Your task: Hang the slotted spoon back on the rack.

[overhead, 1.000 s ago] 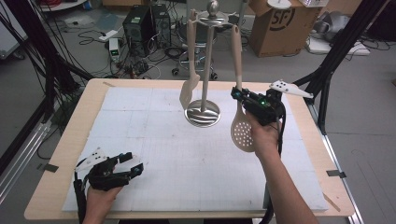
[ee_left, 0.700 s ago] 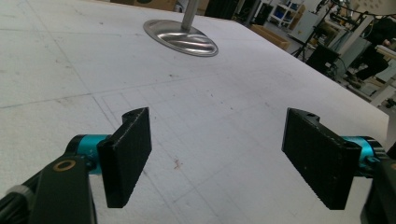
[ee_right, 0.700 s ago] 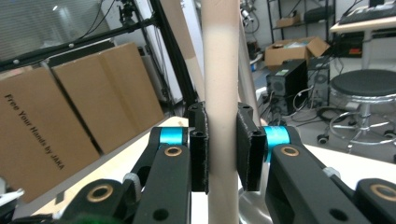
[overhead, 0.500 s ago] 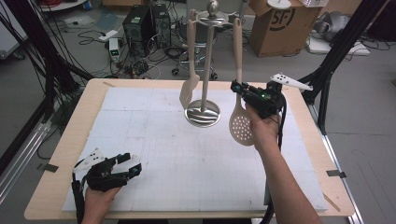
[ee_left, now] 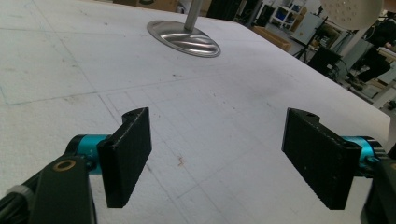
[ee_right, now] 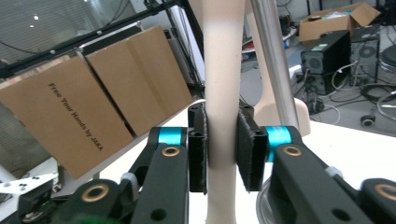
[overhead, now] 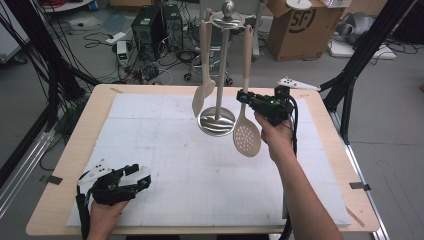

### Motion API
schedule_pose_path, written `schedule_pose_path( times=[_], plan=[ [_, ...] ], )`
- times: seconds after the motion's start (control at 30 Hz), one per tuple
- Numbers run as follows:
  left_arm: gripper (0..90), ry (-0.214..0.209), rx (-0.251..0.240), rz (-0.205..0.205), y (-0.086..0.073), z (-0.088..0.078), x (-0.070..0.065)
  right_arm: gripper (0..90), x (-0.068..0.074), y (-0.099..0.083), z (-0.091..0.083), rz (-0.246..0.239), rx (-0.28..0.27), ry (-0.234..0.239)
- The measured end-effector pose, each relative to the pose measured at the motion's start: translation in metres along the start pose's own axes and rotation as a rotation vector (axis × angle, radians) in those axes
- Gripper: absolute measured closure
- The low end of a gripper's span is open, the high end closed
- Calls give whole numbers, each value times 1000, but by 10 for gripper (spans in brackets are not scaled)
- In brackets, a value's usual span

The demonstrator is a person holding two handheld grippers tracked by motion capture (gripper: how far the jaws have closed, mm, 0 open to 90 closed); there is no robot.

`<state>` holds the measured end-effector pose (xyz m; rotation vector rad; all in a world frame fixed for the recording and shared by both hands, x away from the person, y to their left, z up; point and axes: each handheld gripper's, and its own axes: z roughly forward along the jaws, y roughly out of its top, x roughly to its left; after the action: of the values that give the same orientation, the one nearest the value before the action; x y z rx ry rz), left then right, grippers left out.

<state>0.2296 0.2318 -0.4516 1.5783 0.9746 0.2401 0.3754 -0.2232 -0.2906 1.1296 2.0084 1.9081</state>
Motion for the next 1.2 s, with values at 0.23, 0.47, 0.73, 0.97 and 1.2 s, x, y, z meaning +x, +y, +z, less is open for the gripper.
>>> schedule_pose_path(
  times=[0.23, 0.47, 0.73, 0.97, 1.2],
  plan=[
    [247, 0, -1, 3, 0, -1, 0, 562, 0, -3, 4, -6, 39, -54],
    [243, -8, -5, 6, 1, 4, -2, 409, -7, -29, -8, -27, 33, -107],
    [225, -19, 0, 10, 3, 12, -5, 154, -19, -68, -29, 11, 57, -144],
    [217, -27, 3, 29, 6, 22, -8, 154, -21, -97, -48, 32, 66, -159],
    [211, -32, -7, 32, 8, 26, -9, 154, -22, -124, -59, 24, 121, -189]
  ],
)
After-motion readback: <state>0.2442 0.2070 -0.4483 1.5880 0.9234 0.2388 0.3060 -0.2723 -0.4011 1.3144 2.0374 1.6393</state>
